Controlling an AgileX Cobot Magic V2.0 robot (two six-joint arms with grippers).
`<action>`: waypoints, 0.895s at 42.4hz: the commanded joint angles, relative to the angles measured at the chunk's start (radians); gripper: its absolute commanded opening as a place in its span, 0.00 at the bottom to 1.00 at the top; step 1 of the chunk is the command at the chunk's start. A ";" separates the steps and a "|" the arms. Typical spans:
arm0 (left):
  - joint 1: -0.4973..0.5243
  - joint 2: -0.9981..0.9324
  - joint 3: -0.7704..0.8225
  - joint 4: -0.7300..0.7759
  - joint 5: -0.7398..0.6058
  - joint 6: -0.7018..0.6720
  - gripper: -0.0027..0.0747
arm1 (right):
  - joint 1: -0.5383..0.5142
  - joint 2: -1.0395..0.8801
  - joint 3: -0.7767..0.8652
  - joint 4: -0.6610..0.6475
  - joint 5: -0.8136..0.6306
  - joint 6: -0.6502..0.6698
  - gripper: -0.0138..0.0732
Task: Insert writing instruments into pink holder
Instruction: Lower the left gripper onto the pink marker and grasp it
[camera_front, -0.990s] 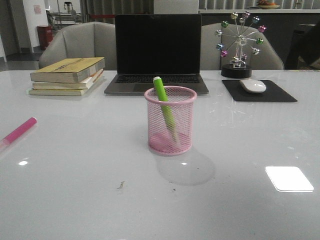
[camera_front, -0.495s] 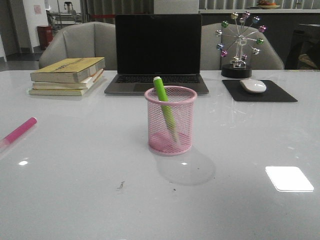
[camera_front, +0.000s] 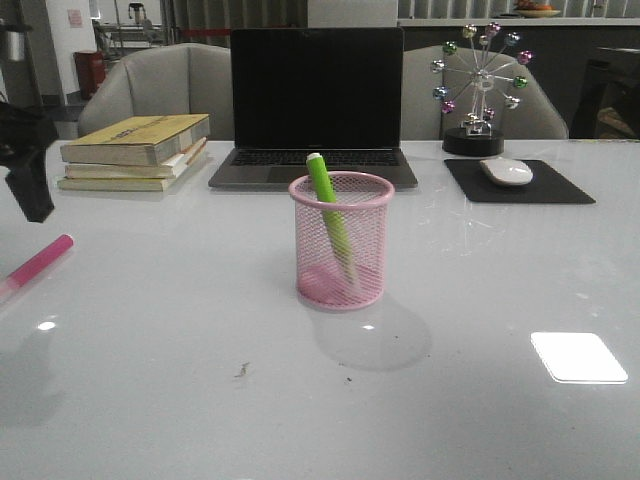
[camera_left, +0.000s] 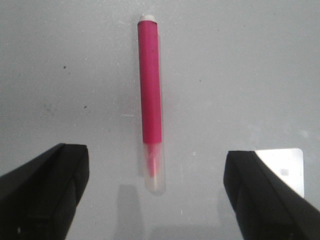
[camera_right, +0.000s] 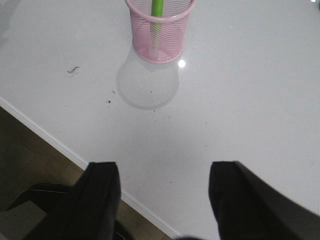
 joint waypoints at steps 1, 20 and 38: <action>0.004 0.037 -0.111 0.006 0.011 -0.011 0.81 | 0.000 -0.009 -0.026 -0.012 -0.055 0.000 0.73; 0.011 0.256 -0.346 0.006 0.044 -0.011 0.60 | 0.000 -0.009 -0.026 -0.012 -0.055 0.000 0.73; 0.011 0.331 -0.430 0.006 0.056 -0.011 0.49 | 0.000 -0.009 -0.026 -0.012 -0.055 0.000 0.73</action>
